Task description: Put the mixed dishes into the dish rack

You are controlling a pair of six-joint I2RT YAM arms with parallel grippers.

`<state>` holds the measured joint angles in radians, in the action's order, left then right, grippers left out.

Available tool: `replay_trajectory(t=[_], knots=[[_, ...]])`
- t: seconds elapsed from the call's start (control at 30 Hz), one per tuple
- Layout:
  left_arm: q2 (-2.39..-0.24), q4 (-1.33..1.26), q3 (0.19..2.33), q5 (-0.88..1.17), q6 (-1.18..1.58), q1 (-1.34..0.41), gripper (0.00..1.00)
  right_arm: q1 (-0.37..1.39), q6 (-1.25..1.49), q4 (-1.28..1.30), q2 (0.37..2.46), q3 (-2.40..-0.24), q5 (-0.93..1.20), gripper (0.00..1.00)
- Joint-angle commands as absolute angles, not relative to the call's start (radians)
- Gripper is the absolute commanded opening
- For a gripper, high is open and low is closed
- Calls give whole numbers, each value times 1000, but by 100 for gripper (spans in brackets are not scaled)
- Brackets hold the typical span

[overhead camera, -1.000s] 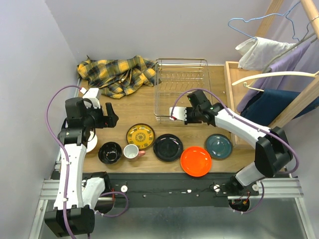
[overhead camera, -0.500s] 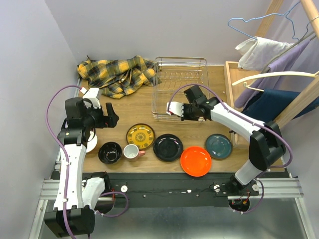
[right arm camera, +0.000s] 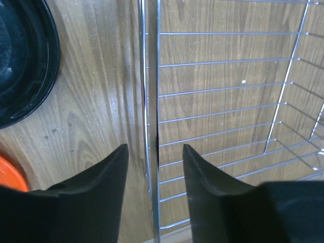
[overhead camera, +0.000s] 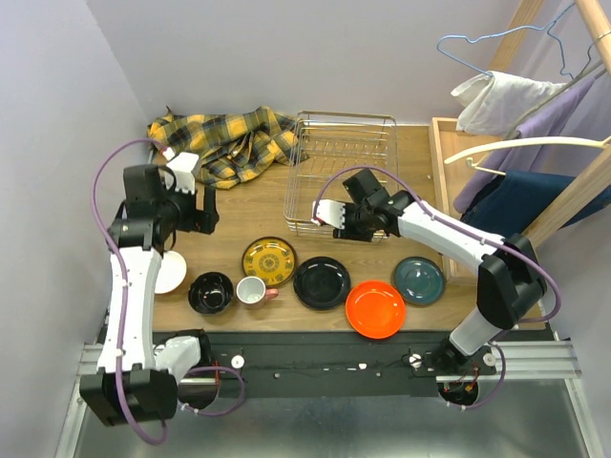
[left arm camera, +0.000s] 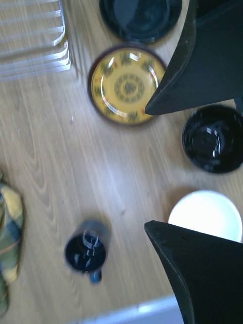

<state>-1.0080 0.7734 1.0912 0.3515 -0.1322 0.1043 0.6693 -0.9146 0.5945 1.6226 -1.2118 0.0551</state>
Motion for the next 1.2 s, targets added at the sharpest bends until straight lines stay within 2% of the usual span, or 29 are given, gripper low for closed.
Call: replay_trajectory(t=[0.0, 0.03, 0.17, 0.27, 0.43, 0.67, 0.83, 1.17], knots=[[-1133, 883, 1251, 216, -334, 103, 91, 680, -820, 606, 1530, -1269, 23, 61], [-1153, 893, 1268, 206, -360, 103, 89, 680, -796, 603, 1511, -1276, 38, 68], [-1256, 911, 1336, 150, -471, 103, 87, 680, -652, 592, 1470, -1336, 121, 75], [-1298, 904, 1374, 129, -505, 103, 88, 680, -568, 555, 1491, -1354, 139, 75], [-1379, 893, 1381, 115, -534, 101, 88, 680, -644, 600, 1578, -1411, 215, 75], [-1480, 939, 1382, 88, -564, 101, 75, 680, -719, 677, 1698, -1496, 252, 73], [-1546, 899, 1359, 28, -563, 103, 72, 680, -690, 690, 1753, -1534, 268, 71], [-1693, 838, 1414, 25, -554, 101, 58, 680, -657, 693, 1776, -1542, 270, 70]])
